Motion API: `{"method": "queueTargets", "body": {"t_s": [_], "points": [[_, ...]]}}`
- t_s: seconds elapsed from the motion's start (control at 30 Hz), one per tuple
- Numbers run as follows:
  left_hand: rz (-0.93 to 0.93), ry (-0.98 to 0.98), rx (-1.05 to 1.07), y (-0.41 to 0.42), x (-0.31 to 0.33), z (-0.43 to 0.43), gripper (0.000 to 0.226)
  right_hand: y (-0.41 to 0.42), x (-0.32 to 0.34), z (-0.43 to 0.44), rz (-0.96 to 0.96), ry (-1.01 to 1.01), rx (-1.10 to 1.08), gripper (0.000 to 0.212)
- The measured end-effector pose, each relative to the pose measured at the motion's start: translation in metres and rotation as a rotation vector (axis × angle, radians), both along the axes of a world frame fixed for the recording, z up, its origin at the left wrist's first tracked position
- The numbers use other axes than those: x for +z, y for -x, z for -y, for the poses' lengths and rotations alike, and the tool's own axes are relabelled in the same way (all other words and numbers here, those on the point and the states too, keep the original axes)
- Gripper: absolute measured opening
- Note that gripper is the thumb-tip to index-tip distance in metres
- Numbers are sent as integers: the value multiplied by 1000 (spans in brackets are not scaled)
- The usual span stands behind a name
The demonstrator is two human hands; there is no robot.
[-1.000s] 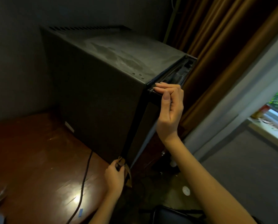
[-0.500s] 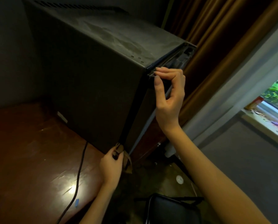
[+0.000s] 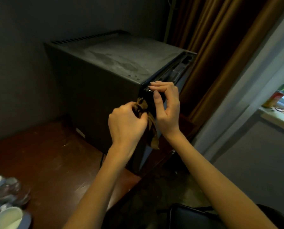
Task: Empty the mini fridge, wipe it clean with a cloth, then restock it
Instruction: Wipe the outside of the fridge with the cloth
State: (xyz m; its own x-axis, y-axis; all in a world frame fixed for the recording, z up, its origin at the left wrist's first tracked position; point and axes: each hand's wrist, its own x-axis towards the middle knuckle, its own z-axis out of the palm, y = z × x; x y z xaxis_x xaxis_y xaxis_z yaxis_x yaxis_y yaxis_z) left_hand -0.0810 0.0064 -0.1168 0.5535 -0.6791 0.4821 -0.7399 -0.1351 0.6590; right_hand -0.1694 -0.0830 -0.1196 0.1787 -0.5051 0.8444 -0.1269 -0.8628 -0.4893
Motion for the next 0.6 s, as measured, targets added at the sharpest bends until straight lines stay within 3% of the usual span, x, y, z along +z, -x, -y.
{"method": "queueTargets", "body": {"t_s": [0.3,0.47,0.6], "points": [[7,54,10,5,19,-3,9,6,3,2,-13,14,31,18],[-152,86,-33,1,18,-5,15,6,13,11,-100,69,4,11],[-162,87,6,6,14,-4,17,-5,22,17,-182,43,-57,16]]}}
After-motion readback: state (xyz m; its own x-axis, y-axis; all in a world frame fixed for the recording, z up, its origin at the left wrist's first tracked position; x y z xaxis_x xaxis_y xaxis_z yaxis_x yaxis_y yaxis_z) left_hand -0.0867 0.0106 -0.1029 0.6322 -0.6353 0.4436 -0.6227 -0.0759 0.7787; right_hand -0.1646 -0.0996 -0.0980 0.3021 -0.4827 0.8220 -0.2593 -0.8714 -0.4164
